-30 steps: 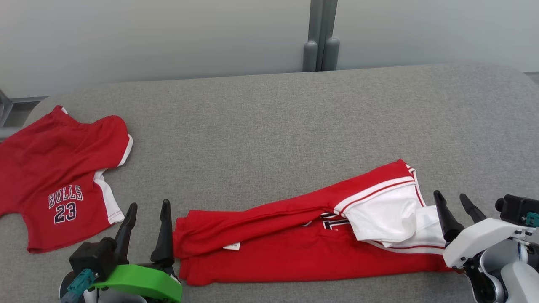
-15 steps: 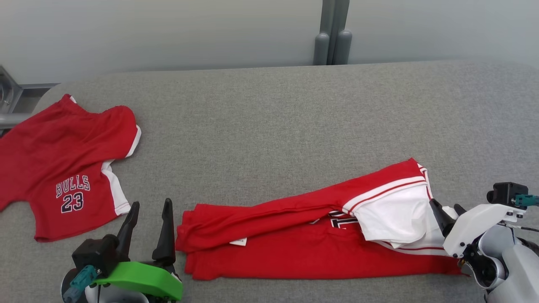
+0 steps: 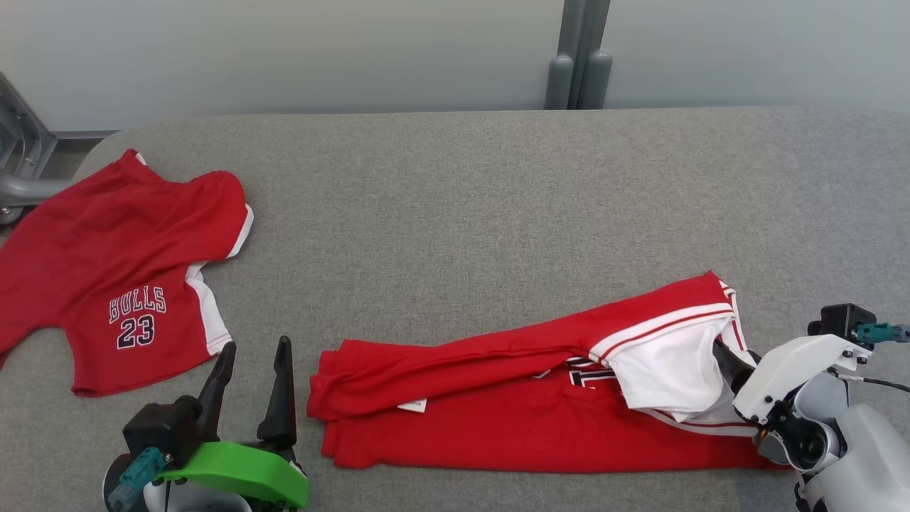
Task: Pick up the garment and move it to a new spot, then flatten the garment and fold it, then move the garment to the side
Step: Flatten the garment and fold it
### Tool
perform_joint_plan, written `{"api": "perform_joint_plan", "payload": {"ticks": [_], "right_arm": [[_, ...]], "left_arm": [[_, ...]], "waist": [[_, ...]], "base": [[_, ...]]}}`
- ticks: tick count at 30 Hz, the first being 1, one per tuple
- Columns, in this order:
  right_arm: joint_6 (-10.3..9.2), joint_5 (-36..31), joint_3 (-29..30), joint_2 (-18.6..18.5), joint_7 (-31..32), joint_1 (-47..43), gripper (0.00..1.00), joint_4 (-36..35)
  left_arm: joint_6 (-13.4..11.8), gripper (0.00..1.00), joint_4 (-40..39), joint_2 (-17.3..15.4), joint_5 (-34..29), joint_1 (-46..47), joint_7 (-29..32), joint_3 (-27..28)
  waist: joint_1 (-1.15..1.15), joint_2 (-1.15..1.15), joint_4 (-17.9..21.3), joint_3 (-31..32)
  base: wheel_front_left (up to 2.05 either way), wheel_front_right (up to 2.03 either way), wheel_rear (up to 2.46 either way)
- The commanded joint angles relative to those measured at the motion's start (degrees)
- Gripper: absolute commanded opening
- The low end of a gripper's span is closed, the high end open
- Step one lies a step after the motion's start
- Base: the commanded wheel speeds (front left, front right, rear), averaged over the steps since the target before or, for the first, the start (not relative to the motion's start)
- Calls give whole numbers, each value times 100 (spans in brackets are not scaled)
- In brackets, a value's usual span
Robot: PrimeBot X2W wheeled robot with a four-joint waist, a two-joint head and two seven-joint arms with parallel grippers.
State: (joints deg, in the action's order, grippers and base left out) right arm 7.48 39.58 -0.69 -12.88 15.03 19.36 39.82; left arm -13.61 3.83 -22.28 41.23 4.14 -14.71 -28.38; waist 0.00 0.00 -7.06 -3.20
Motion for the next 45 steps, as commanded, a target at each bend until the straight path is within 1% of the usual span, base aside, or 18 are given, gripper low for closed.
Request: {"api": "perform_joint_plan", "payload": {"ticks": [1,8,12,14,23,27,28,29,30,31,37,45], "right_arm": [[2,125,-30,9,-37,-26,100,-79],[2,392,-166,-138,40,-139,100,-79],[2,258,-84,-234,-108,-43,100,152],[2,203,-48,-213,-141,32,100,287],[2,243,-170,-104,199,224,100,697],[2,284,-302,-86,253,243,100,731],[2,309,-325,-92,259,234,86,732],[2,343,-343,-90,243,228,15,716],[2,343,-343,-90,243,228,15,716],[2,367,-357,-92,204,223,0,693],[2,487,-369,-213,-124,251,0,577],[2,553,-354,-352,-594,354,0,595]], "left_arm": [[-23,100,-6,-21,5,81,1,-10],[-37,100,5,-27,30,68,18,-27],[-31,100,10,-41,34,91,29,-32],[-36,100,7,-58,37,92,30,-34],[-33,100,-1,-94,40,134,64,-56],[-41,100,-3,-107,48,124,63,-56],[-45,100,-4,-109,51,121,64,-58],[-47,100,-5,-109,53,120,65,-63],[-47,100,-5,-109,53,120,65,-63],[-49,100,-6,-109,55,120,66,-66],[-74,100,-10,-119,53,90,63,-62],[-96,100,-44,-118,70,24,45,-58]], "waist": [[0,0,-8,-3],[0,0,-12,10],[0,0,-24,19],[0,0,-30,18],[0,0,-63,-8],[0,0,-105,-7],[0,0,-114,-5],[0,0,-121,-3],[0,0,-121,-3],[0,0,-128,-1],[0,0,-131,30],[0,0,-46,64]], "base": [[0,0,0],[0,0,0],[0,0,0],[0,0,0],[0,0,0],[0,0,0],[0,0,0],[0,0,0],[0,0,0],[0,0,0],[0,0,0],[0,0,0]]}}
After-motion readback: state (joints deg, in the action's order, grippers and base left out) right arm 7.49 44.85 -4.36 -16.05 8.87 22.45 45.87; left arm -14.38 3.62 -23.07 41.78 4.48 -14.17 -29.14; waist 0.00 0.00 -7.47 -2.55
